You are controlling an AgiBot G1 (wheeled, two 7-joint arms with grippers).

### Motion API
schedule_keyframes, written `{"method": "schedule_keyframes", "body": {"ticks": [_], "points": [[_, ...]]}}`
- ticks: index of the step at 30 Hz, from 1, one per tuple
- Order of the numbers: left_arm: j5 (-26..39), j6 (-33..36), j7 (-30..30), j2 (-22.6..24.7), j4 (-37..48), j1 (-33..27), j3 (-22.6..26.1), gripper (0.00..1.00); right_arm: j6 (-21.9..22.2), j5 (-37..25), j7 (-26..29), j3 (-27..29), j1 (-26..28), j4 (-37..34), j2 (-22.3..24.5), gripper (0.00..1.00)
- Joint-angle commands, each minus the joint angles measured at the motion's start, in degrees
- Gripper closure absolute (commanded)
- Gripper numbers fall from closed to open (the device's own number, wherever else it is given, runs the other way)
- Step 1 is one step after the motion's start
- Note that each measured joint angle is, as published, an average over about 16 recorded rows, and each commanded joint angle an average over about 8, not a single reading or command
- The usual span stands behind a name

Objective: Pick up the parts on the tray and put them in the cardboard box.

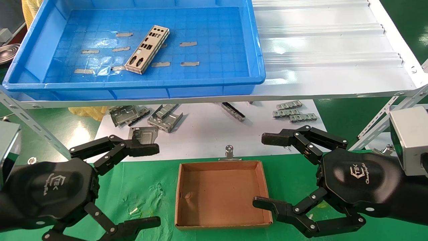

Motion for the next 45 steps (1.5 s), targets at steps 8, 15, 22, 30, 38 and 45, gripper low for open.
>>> {"method": "schedule_keyframes", "body": {"ticks": [8,15,22,30,38,45], "points": [[0.0,0.0,0.0,0.0,0.0,0.0,0.0,0.0,0.0,0.0,0.0,0.0,0.0,0.0,0.0,1.0],[0.0,0.0,0.0,0.0,0.0,0.0,0.0,0.0,0.0,0.0,0.0,0.0,0.0,0.0,0.0,1.0],[0.0,0.0,0.0,0.0,0.0,0.0,0.0,0.0,0.0,0.0,0.0,0.0,0.0,0.0,0.0,1.0],[0.0,0.0,0.0,0.0,0.0,0.0,0.0,0.0,0.0,0.0,0.0,0.0,0.0,0.0,0.0,1.0],[0.0,0.0,0.0,0.0,0.0,0.0,0.0,0.0,0.0,0.0,0.0,0.0,0.0,0.0,0.0,1.0],[0.0,0.0,0.0,0.0,0.0,0.0,0.0,0.0,0.0,0.0,0.0,0.0,0.0,0.0,0.0,1.0]]}}
